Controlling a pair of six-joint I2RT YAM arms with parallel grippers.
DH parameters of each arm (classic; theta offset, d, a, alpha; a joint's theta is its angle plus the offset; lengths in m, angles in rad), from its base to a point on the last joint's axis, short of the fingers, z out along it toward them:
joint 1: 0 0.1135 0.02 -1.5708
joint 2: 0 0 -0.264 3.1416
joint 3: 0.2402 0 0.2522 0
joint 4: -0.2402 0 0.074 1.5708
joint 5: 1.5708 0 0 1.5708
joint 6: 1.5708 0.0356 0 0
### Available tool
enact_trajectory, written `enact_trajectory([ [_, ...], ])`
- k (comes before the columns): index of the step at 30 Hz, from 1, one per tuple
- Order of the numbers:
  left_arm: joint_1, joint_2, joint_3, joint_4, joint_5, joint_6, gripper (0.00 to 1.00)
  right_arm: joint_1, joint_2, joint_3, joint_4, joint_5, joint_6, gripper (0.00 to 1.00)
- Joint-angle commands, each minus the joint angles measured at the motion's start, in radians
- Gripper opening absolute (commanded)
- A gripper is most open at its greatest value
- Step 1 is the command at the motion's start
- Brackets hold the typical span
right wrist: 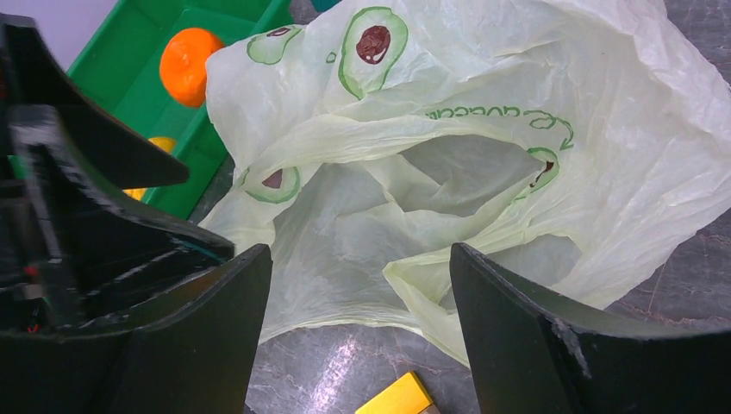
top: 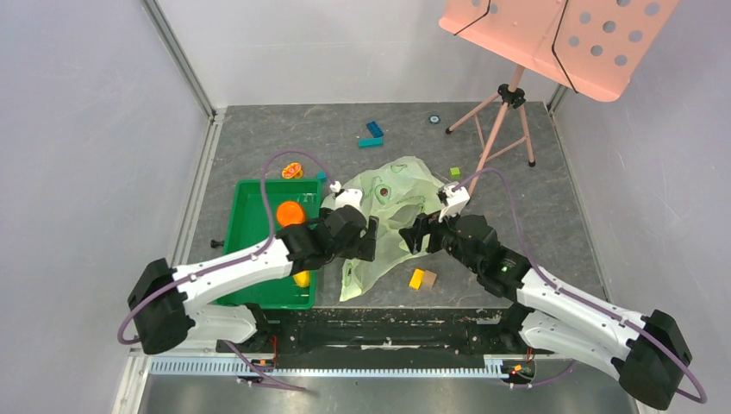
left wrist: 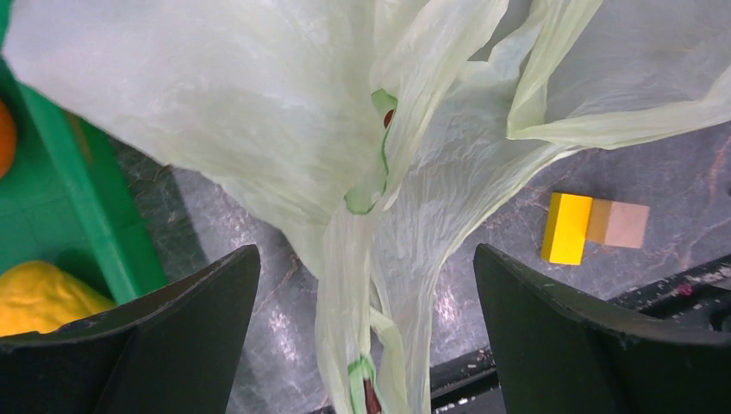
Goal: Take the fake fruits out of the plastic bag
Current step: Adjust the plastic bag at the center of the board.
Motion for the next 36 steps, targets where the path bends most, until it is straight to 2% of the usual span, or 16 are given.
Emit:
enact_trajectory([
  [1,-0.005,0.092,0.022,0.112,0.003,0.064,0.99,0.002,-0.034,0.005,-0.010,0.004,-0.005,0.79],
  [4,-0.007,0.167,0.029,0.128,0.012,0.078,0.94,0.002,-0.055,-0.011,-0.020,0.006,-0.002,0.79],
  [7,-0.007,0.220,0.034,0.133,0.015,0.090,0.79,0.002,-0.088,-0.014,-0.043,0.014,-0.001,0.79],
  [9,-0.009,0.227,0.044,0.133,0.032,0.101,0.62,0.002,-0.113,-0.013,-0.065,0.027,-0.002,0.79],
  [11,-0.013,0.213,0.057,0.133,0.047,0.117,0.38,0.002,-0.149,-0.015,-0.082,0.043,-0.002,0.79],
  [13,-0.020,0.190,0.077,0.127,0.062,0.129,0.22,0.002,-0.192,-0.022,-0.081,0.042,-0.004,0.79],
  [17,-0.039,0.139,0.130,0.101,0.109,0.147,0.03,0.002,-0.260,-0.054,-0.051,-0.102,-0.051,0.77],
  [21,-0.059,0.105,0.176,0.082,0.183,0.149,0.02,0.002,-0.266,-0.076,-0.017,-0.283,-0.052,0.61],
  [26,-0.127,0.125,0.269,0.030,0.237,0.150,0.02,0.003,-0.314,-0.120,0.002,-0.264,-0.021,0.44],
  [31,-0.240,0.174,0.358,-0.013,0.243,0.139,0.02,0.003,-0.339,-0.124,-0.051,-0.214,-0.013,0.38],
  [36,-0.295,0.152,0.330,-0.028,0.226,0.093,0.02,0.003,-0.330,-0.160,-0.081,-0.118,0.040,0.35],
])
